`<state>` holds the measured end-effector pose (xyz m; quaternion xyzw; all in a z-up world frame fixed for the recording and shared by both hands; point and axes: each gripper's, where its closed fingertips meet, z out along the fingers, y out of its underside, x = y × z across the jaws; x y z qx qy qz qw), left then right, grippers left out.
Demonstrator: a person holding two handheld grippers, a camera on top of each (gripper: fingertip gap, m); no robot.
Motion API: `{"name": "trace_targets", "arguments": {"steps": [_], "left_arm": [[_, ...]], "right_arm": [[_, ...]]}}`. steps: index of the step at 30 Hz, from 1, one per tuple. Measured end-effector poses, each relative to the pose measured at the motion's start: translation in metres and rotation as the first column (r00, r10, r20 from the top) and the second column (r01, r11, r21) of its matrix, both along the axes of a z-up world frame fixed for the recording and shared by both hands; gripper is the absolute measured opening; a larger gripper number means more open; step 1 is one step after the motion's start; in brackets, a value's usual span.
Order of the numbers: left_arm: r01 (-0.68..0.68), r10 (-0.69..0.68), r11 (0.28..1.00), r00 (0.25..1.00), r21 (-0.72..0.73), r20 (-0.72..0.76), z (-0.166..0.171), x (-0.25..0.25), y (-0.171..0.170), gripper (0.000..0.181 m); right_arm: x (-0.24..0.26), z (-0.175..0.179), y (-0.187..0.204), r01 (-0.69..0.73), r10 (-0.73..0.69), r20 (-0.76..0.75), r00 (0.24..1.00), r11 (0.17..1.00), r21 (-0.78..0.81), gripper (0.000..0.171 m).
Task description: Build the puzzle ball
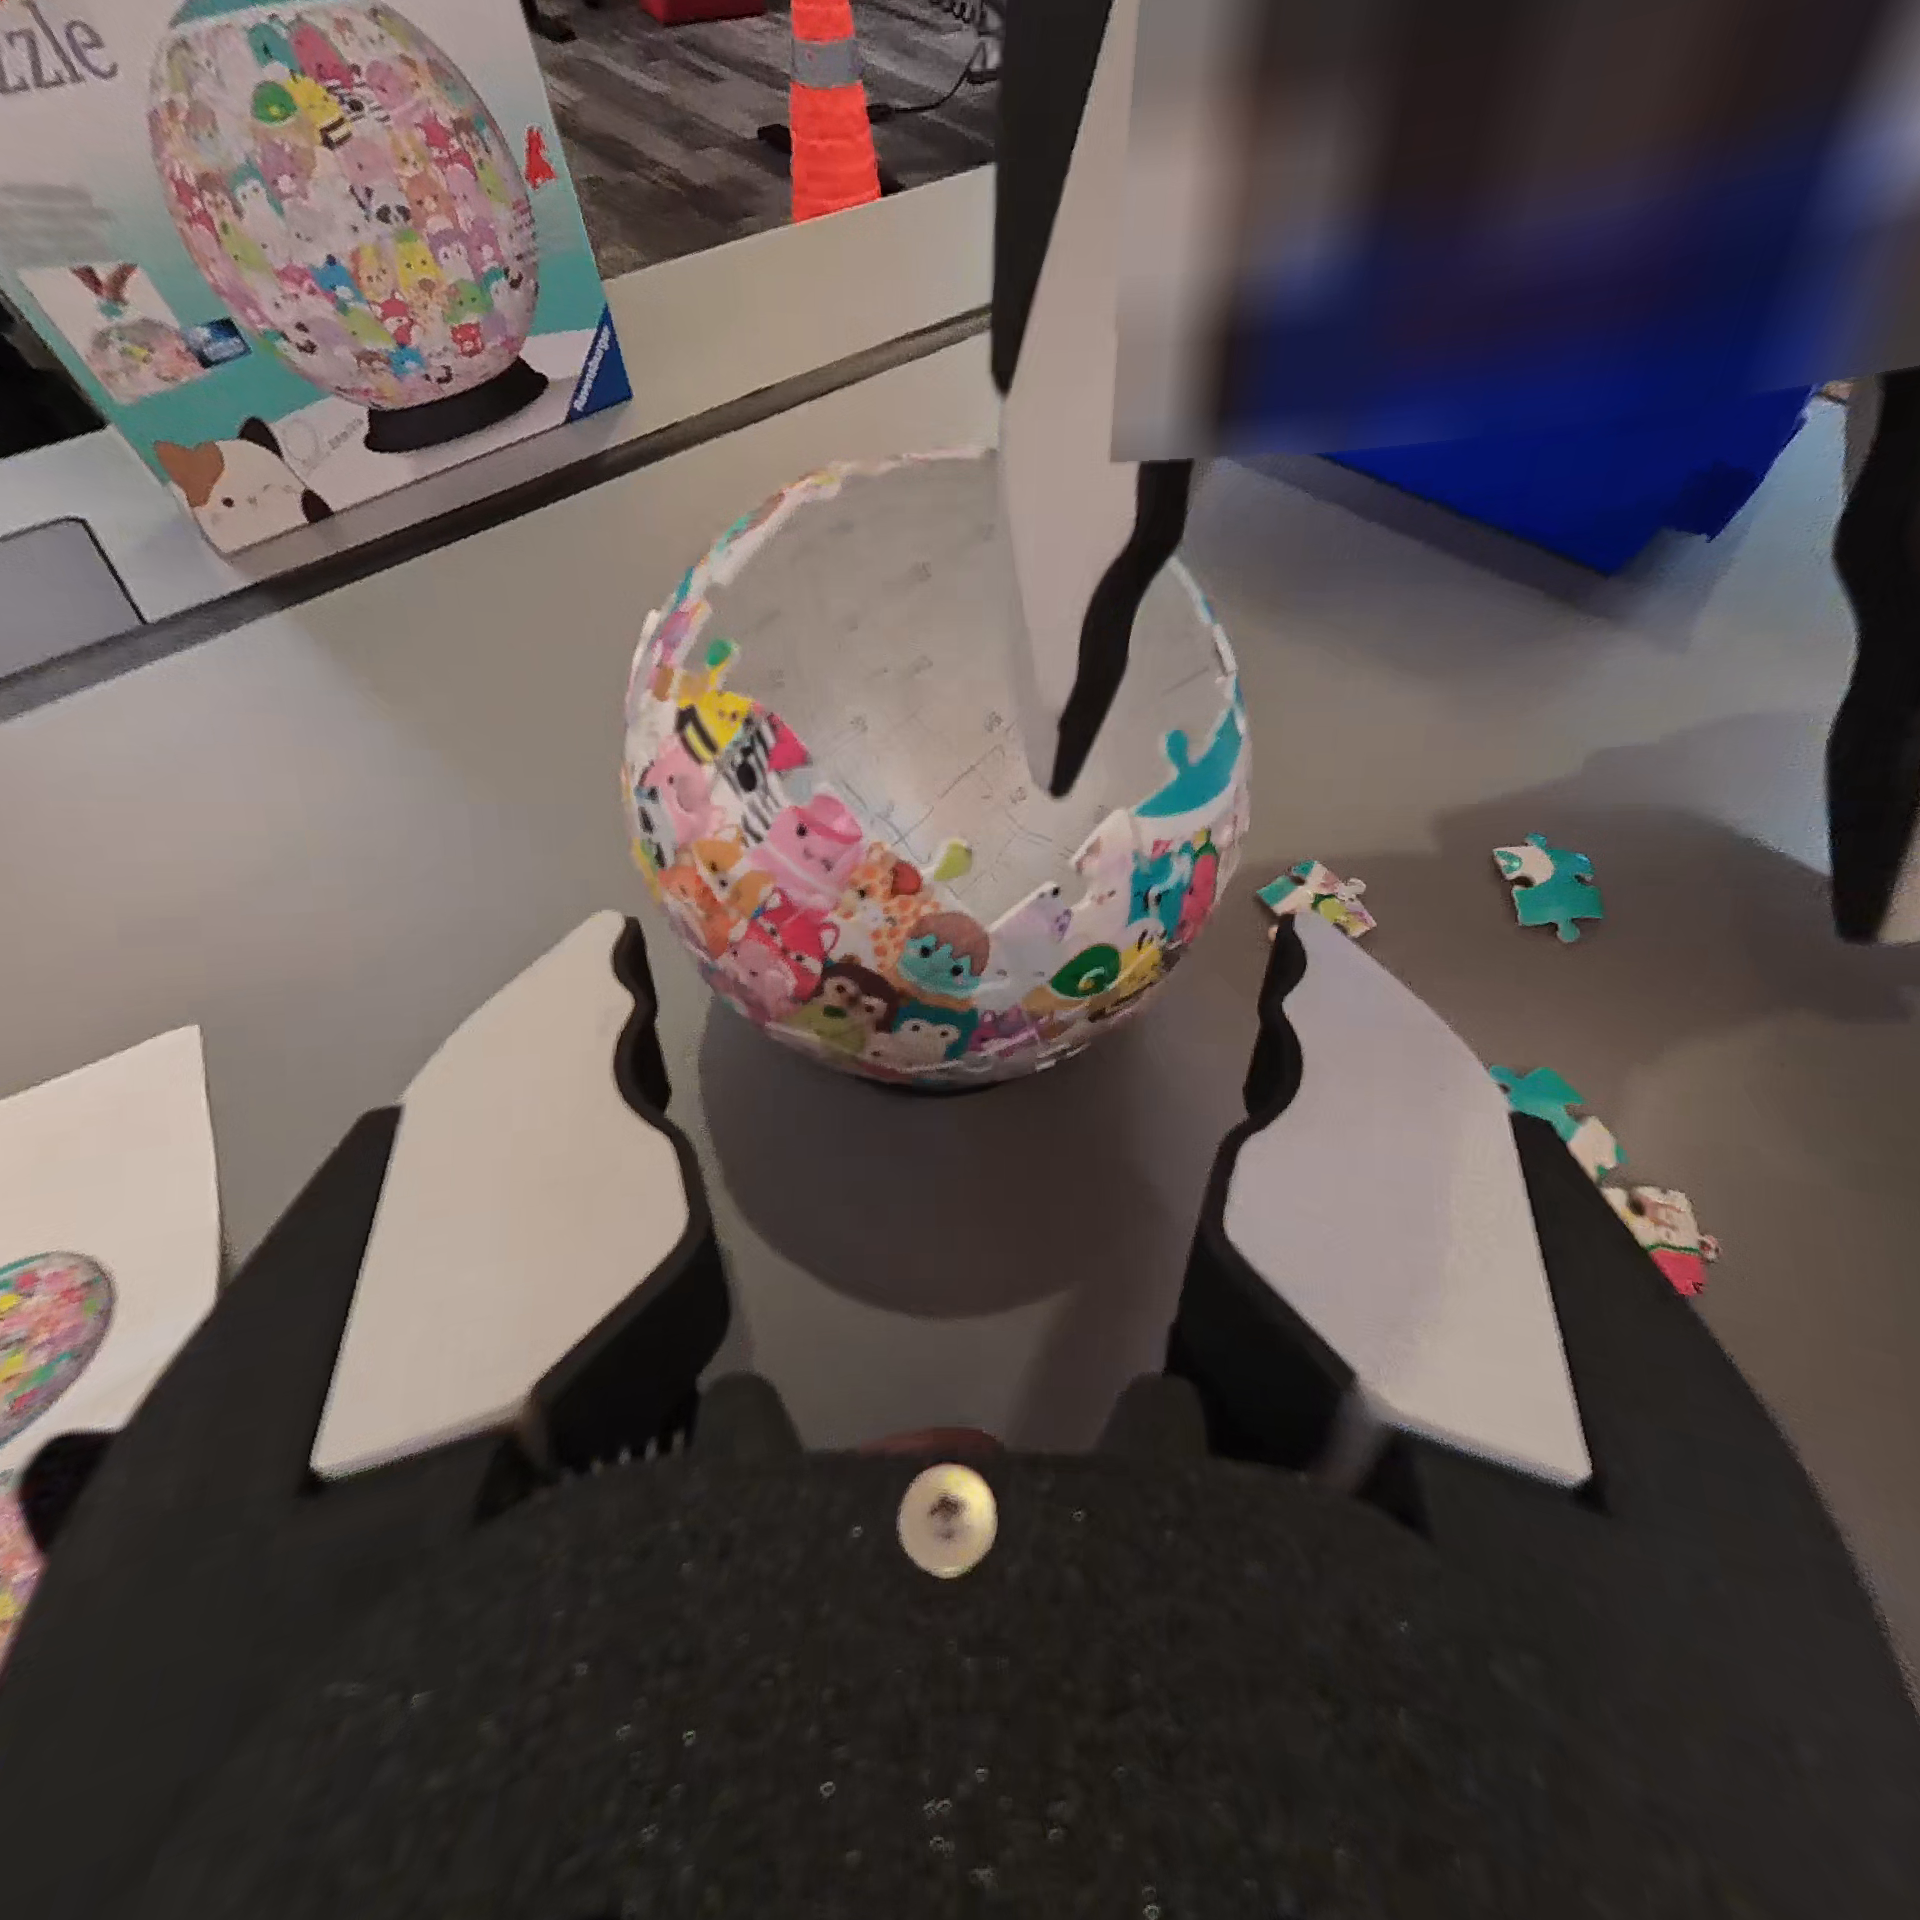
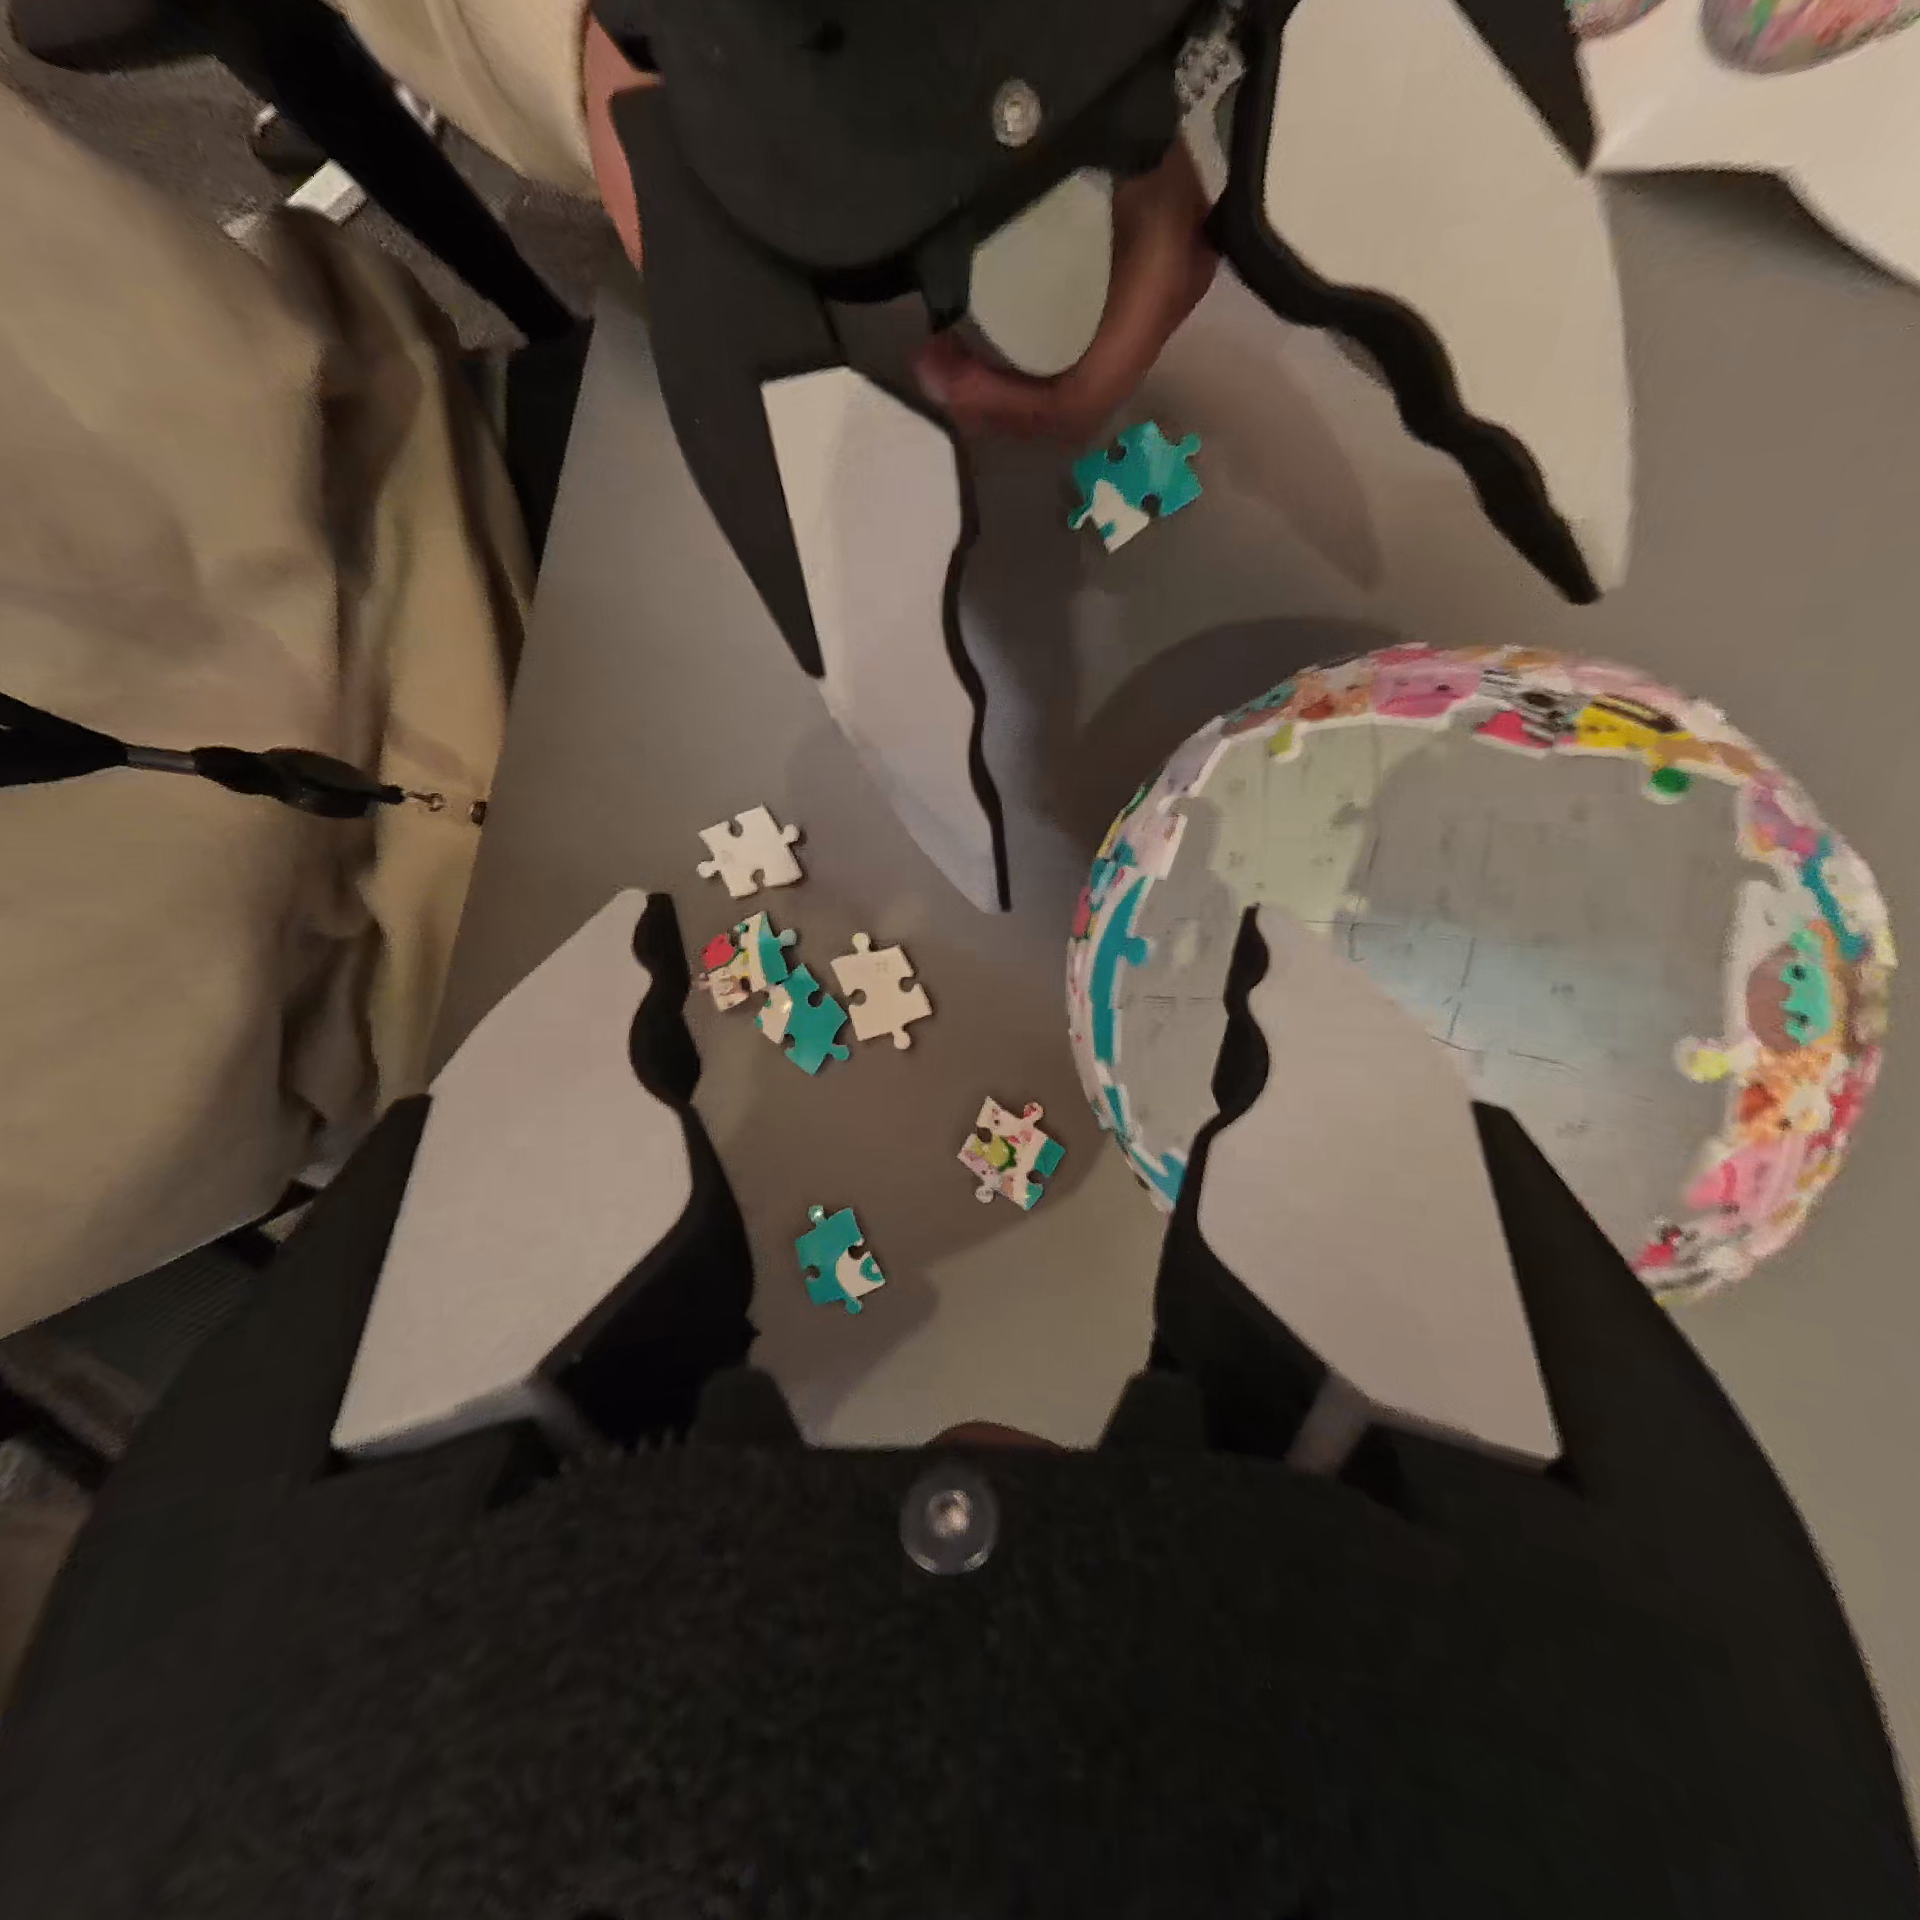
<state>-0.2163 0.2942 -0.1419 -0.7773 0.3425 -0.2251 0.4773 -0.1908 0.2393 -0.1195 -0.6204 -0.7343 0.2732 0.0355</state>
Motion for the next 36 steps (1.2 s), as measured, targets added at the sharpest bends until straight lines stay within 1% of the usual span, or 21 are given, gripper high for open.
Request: {"name": "trace_targets", "arguments": {"steps": [4,7,9,12,17,20,23,25,27,29,30,31,33,34,35,36], "left_arm": [[-0.014,0.014,1.0,1.0,0.019,0.003,0.003,0.003,0.004,0.106],[-0.042,0.043,0.999,0.999,0.022,-0.011,0.003,-0.002,0.01,0.104],[-0.059,0.059,0.998,0.998,0.015,-0.012,0.002,-0.005,0.012,0.109],[-0.054,0.055,0.998,0.998,0.012,-0.024,0.0,-0.005,0.012,0.11],[-0.04,0.043,0.998,0.998,0.058,-0.042,0.005,-0.008,0.006,0.101],[-0.043,0.047,0.996,0.998,0.072,-0.045,0.007,-0.01,0.006,0.099],[-0.062,0.065,0.997,0.997,0.049,-0.051,0.004,-0.009,0.012,0.104],[-0.044,0.045,0.998,0.998,0.044,-0.033,0.007,-0.007,0.009,0.1],[-0.029,0.03,0.996,0.999,0.082,-0.01,0.015,-0.004,0.005,0.097],[-0.06,0.065,0.992,0.997,0.116,-0.042,0.016,-0.007,0.008,0.09],[-0.078,0.085,0.99,0.995,0.12,-0.057,0.015,-0.009,0.011,0.096],[-0.068,0.074,0.992,0.996,0.108,-0.051,0.015,-0.008,0.01,0.092],[-0.035,0.036,0.994,0.999,0.099,-0.014,0.018,-0.003,0.004,0.096],[-0.023,0.023,0.994,1.0,0.106,-0.002,0.02,-0.001,0.001,0.094],[-0.034,0.036,0.993,0.999,0.112,-0.018,0.018,-0.002,0.003,0.092],[-0.073,0.079,0.991,0.995,0.111,-0.058,0.012,-0.008,0.008,0.096]], "right_arm": [[-0.005,0.003,-0.006,-0.032,0.034,0.027,0.999,0.998,-0.05,0.096],[-0.006,0.007,-0.008,-0.038,0.042,0.047,0.998,0.996,-0.086,0.09],[-0.006,0.007,-0.008,-0.044,0.05,0.066,0.997,0.996,-0.081,0.089],[-0.004,0.006,-0.01,-0.063,0.071,0.107,0.992,0.995,-0.078,0.091],[-0.005,0.004,-0.005,-0.063,0.07,0.148,0.987,0.997,-0.046,0.089],[-0.008,0.004,-0.007,-0.073,0.08,0.152,0.985,0.996,-0.049,0.089],[-0.007,0.003,-0.009,-0.084,0.09,0.168,0.982,0.995,-0.046,0.091],[-0.008,0.003,-0.007,-0.077,0.083,0.17,0.982,0.996,-0.043,0.089],[-0.009,0.003,-0.007,-0.069,0.078,0.161,0.984,0.996,-0.056,0.089],[-0.008,0.003,-0.009,-0.074,0.083,0.162,0.983,0.995,-0.061,0.089],[-0.008,0.003,-0.008,-0.076,0.084,0.163,0.983,0.996,-0.055,0.091],[-0.008,0.003,-0.008,-0.077,0.085,0.167,0.982,0.996,-0.053,0.09],[-0.009,0.003,-0.009,-0.074,0.082,0.163,0.983,0.996,-0.058,0.09],[-0.01,0.003,-0.009,-0.074,0.082,0.162,0.983,0.996,-0.057,0.09],[-0.01,0.003,-0.01,-0.077,0.086,0.163,0.983,0.995,-0.059,0.091],[-0.01,0.003,-0.01,-0.081,0.089,0.161,0.983,0.995,-0.06,0.091]]}}
